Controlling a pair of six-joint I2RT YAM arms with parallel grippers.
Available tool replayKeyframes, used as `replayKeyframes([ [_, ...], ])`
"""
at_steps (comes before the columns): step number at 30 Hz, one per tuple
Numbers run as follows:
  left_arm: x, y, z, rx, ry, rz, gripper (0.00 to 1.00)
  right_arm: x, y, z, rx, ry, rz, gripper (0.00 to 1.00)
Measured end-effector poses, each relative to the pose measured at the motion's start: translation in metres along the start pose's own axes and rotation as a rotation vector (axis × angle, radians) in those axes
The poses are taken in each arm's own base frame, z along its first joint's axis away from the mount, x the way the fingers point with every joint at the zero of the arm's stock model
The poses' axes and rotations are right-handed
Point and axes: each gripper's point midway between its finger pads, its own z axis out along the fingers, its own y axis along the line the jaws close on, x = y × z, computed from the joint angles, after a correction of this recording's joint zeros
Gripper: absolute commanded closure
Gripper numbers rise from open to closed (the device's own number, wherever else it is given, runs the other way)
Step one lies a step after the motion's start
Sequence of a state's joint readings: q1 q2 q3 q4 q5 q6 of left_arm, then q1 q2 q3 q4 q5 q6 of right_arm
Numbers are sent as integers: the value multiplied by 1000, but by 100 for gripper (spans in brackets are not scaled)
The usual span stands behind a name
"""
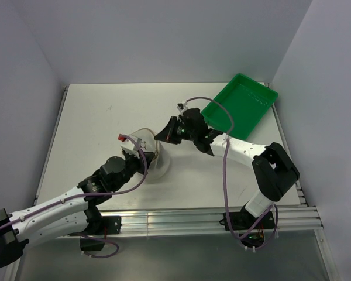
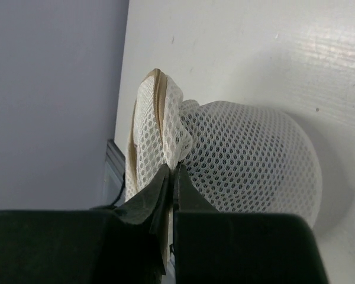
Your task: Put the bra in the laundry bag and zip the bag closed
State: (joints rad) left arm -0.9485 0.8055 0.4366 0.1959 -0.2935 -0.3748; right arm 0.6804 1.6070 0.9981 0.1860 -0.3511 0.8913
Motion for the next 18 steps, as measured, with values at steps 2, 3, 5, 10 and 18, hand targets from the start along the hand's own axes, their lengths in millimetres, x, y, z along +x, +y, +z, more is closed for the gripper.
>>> replayKeyframes([
  [2,0,1,-3,-6,3,-14,100,-9,0,0,-1,-29,29,100],
  [3,-1,2,-6,-11,2,-25,100,-14,0,-1,-6,-44,41,100],
  [5,-4,4,-12,-21,-3,-48,100,-26,-1,-2,-10,-76,66,100],
  [10,-4,15,-23,-75,-9,-114,100,-46,-5,-6,-20,-116,119,100],
  [18,10,50,-36,-293,0,-232,100,-48,-11,4,-39,-61,110,100],
])
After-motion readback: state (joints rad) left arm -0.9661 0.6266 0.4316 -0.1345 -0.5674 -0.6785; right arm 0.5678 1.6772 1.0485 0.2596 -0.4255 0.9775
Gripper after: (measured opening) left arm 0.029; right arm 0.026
